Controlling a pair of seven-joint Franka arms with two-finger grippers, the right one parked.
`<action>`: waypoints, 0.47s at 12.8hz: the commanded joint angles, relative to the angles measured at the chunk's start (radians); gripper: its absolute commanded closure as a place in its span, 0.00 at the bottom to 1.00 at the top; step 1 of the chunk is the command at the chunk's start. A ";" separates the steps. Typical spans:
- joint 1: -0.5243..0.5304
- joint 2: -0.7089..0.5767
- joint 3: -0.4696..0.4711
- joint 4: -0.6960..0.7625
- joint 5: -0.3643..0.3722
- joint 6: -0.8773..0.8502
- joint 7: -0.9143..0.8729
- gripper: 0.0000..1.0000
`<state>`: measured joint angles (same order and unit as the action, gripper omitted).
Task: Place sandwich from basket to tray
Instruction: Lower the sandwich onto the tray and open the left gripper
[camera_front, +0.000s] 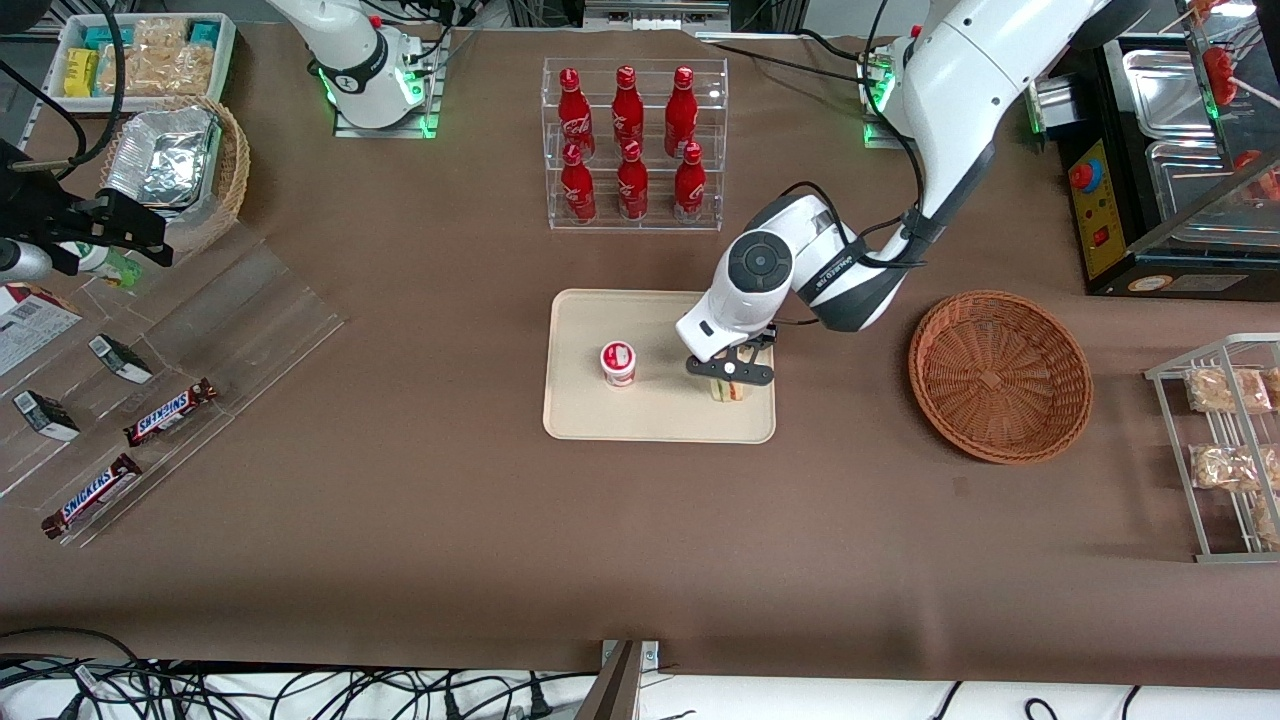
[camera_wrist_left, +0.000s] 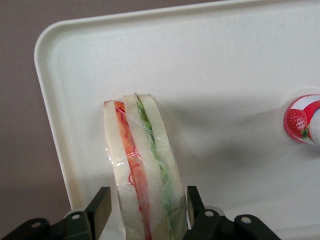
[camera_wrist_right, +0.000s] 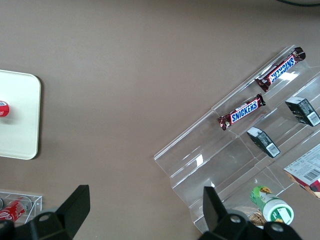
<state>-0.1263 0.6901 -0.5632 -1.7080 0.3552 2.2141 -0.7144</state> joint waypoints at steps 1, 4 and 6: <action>0.000 -0.011 -0.003 0.138 0.015 -0.167 -0.019 0.00; 0.008 -0.026 -0.003 0.258 -0.024 -0.289 -0.039 0.00; 0.028 -0.061 0.002 0.280 -0.024 -0.374 -0.080 0.00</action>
<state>-0.1111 0.6611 -0.5635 -1.4492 0.3475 1.9128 -0.7580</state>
